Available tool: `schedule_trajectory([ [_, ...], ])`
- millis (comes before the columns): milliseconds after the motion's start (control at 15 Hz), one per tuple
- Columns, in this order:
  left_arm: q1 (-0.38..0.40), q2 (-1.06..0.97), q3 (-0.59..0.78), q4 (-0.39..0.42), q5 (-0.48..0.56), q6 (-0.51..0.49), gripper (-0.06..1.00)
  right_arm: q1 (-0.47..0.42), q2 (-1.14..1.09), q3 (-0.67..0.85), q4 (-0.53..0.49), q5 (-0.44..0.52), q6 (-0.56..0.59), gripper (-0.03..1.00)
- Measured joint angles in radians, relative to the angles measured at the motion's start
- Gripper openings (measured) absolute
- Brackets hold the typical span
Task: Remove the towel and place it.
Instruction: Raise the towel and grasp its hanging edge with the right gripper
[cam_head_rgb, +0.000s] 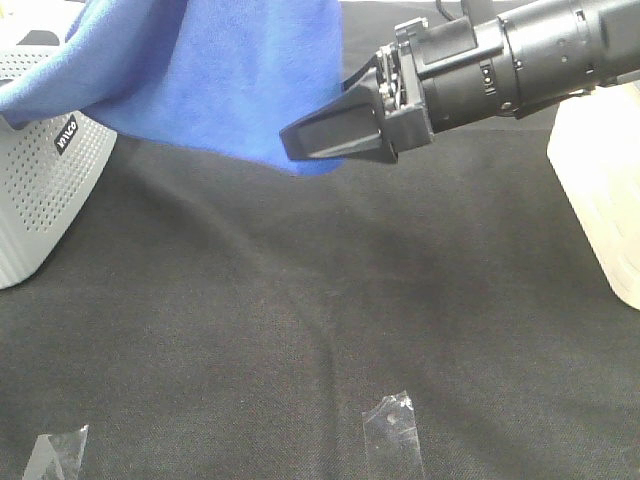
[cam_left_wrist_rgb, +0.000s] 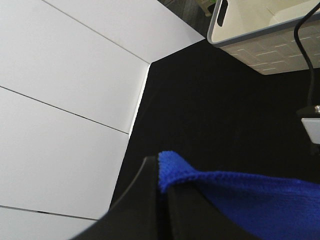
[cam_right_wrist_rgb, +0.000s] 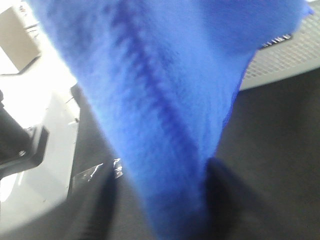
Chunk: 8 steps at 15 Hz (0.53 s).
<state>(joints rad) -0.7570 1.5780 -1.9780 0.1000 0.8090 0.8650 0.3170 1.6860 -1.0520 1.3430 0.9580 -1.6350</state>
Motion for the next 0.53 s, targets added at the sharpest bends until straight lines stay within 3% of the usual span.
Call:
schedule_trajectory([
  [267, 0.000, 0.000, 0.000, 0.012, 0.000, 0.000, 0.00, 0.000, 0.000, 0.000, 0.002, -0.045, 0.037, 0.07],
  [333, 0.000, 0.000, 0.000, 0.013, 0.000, -0.001, 0.00, 0.000, 0.000, 0.000, 0.003, -0.024, 0.043, 0.03],
  [533, 0.000, 0.000, 0.000, 0.017, 0.026, -0.032, 0.00, 0.000, 0.000, 0.000, 0.026, 0.020, 0.070, 0.03],
])
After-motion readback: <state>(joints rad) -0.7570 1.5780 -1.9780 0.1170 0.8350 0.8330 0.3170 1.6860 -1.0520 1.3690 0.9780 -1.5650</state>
